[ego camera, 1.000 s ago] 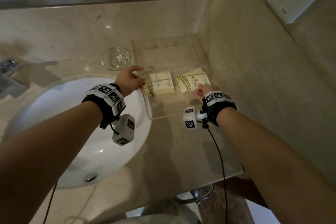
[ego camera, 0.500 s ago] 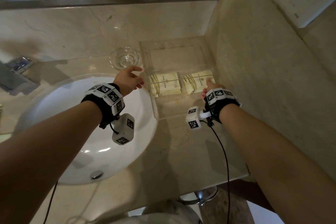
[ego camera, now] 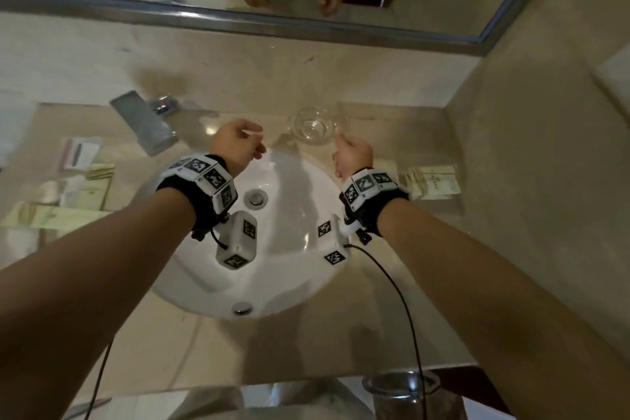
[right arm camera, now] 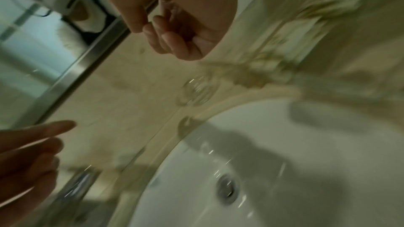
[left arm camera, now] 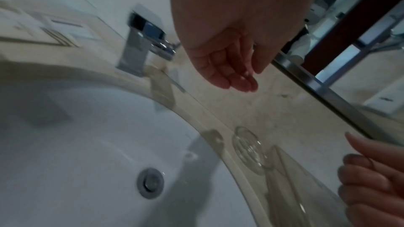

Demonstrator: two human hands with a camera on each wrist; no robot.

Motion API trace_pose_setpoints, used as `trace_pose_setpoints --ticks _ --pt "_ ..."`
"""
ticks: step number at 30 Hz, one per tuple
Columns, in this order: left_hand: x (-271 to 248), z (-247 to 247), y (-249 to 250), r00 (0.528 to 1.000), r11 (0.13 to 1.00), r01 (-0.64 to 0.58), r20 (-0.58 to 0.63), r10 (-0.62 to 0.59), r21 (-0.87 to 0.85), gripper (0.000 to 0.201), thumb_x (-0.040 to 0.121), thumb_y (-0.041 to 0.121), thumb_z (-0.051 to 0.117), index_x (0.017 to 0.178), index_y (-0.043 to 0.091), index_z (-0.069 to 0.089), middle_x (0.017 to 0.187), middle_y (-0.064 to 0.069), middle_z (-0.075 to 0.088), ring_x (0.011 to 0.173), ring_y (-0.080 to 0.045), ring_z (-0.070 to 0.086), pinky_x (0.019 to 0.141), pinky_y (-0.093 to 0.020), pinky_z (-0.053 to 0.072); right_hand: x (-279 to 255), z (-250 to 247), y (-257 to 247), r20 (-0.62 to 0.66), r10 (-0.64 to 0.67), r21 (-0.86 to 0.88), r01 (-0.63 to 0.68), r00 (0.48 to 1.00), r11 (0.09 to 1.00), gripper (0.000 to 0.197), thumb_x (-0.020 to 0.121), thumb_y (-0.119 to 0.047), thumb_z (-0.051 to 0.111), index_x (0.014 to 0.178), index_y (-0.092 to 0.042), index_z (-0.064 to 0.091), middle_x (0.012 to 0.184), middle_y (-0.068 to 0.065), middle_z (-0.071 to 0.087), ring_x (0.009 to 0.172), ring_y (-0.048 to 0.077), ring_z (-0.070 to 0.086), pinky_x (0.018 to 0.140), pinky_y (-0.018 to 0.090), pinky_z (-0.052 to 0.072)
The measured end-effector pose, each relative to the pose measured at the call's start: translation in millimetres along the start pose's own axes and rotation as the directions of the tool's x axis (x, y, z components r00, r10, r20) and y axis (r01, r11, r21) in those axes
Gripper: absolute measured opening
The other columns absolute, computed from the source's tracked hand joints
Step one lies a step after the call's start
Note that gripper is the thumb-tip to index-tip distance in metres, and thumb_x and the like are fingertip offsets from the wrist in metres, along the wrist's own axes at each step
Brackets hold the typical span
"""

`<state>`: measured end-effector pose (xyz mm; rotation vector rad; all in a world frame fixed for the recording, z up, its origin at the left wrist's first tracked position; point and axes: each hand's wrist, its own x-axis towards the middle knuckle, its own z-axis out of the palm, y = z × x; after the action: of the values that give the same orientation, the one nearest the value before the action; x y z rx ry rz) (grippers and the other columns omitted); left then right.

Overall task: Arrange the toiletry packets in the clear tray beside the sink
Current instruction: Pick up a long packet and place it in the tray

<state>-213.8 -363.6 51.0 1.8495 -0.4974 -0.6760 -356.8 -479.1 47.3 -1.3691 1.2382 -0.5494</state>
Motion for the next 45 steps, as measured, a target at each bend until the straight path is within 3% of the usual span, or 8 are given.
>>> trace_pose_setpoints --ticks 7,13,17,20,24,31,37,45 --pt "-10.2 -127.7 -38.3 0.967 1.0 0.009 -0.253 -0.013 -0.017 0.018 0.087 0.008 0.053 0.072 0.016 0.06 0.056 0.001 0.06 0.037 0.001 0.052 0.054 -0.02 0.046 -55.5 134.6 -18.5 0.245 -0.051 -0.057 0.067 0.968 0.996 0.042 0.09 -0.032 0.057 0.053 -0.018 0.043 0.052 0.0 0.044 0.047 0.014 0.038 0.048 0.024 0.032" --pt "-22.5 -232.0 -94.1 0.907 0.992 0.124 -0.403 -0.123 -0.022 0.021 0.086 0.006 0.053 0.069 0.016 0.06 0.057 -0.002 0.059 0.033 0.002 0.051 0.06 -0.025 0.047 -104.8 228.0 -5.7 0.551 0.051 -0.267 0.118 0.833 0.957 0.041 0.092 -0.029 0.054 0.055 -0.014 0.047 0.054 0.007 0.044 0.04 0.015 0.037 0.041 0.021 0.034" --pt "-34.4 -280.9 -127.7 0.877 0.974 0.226 -0.438 -0.198 0.011 0.013 0.087 0.007 0.052 0.081 0.01 0.062 0.054 0.003 0.06 0.033 0.005 0.051 0.054 -0.021 0.046 -119.3 277.8 4.9 0.595 0.12 -0.365 0.134 0.795 0.921 0.031 0.091 -0.024 0.057 0.063 -0.012 0.05 0.057 0.004 0.05 0.049 0.018 0.045 0.05 0.027 0.043" --pt "-40.0 -312.9 -155.0 0.855 0.957 0.291 -0.453 -0.255 0.011 0.014 0.086 0.006 0.051 0.087 0.007 0.065 0.061 -0.001 0.06 0.043 -0.002 0.056 0.052 -0.015 0.046 -129.2 310.3 11.7 0.596 0.137 -0.491 0.224 0.791 0.842 0.018 0.089 -0.026 0.061 0.085 -0.009 0.056 0.083 0.007 0.061 0.084 0.024 0.06 0.079 0.032 0.048" --pt "-46.3 -336.1 -176.4 0.849 0.941 0.338 -0.436 -0.298 0.015 0.011 0.083 0.007 0.053 0.087 0.01 0.063 0.078 -0.01 0.061 0.059 -0.012 0.054 0.071 -0.029 0.048 -136.1 335.2 20.4 0.567 0.181 -0.65 0.302 0.804 0.697 0.051 0.085 -0.03 0.066 0.123 0.001 0.051 0.125 0.018 0.057 0.112 0.031 0.057 0.09 0.035 0.046" --pt "-43.3 -351.5 -194.0 0.856 0.931 0.364 -0.397 -0.331 0.009 0.006 0.084 0.01 0.056 0.089 0.012 0.059 0.089 -0.011 0.062 0.062 -0.011 0.054 0.083 -0.033 0.049 -132.8 353.8 35.9 0.586 0.274 -0.741 0.368 0.763 0.562 0.052 0.082 -0.025 0.071 0.123 -0.001 0.051 0.122 0.01 0.059 0.11 0.027 0.058 0.082 0.026 0.043" --pt "-32.6 -349.2 -187.7 0.885 0.932 0.349 -0.36 -0.295 0.094 0.012 0.083 0.016 0.058 0.093 0.015 0.064 0.099 -0.012 0.068 0.089 -0.028 0.062 0.092 -0.04 0.051 -120.9 353.6 27.3 0.619 0.282 -0.691 0.337 0.733 0.639 0.05 0.079 -0.02 0.073 0.124 0.0 0.058 0.124 0.012 0.063 0.114 0.027 0.059 0.091 0.03 0.045" --pt "-16.7 -320.9 -148.3 0.985 0.961 0.161 -0.104 -0.141 0.224 0.031 0.082 0.006 0.06 0.11 0.019 0.061 0.117 0.001 0.055 0.109 -0.015 0.048 0.093 -0.028 0.038 -99.1 324.2 -7.6 0.641 0.284 -0.381 -0.026 0.713 0.924 0.017 0.082 -0.002 0.067 0.09 -0.012 0.057 0.083 0.003 0.055 0.073 0.014 0.053 0.063 0.021 0.047"
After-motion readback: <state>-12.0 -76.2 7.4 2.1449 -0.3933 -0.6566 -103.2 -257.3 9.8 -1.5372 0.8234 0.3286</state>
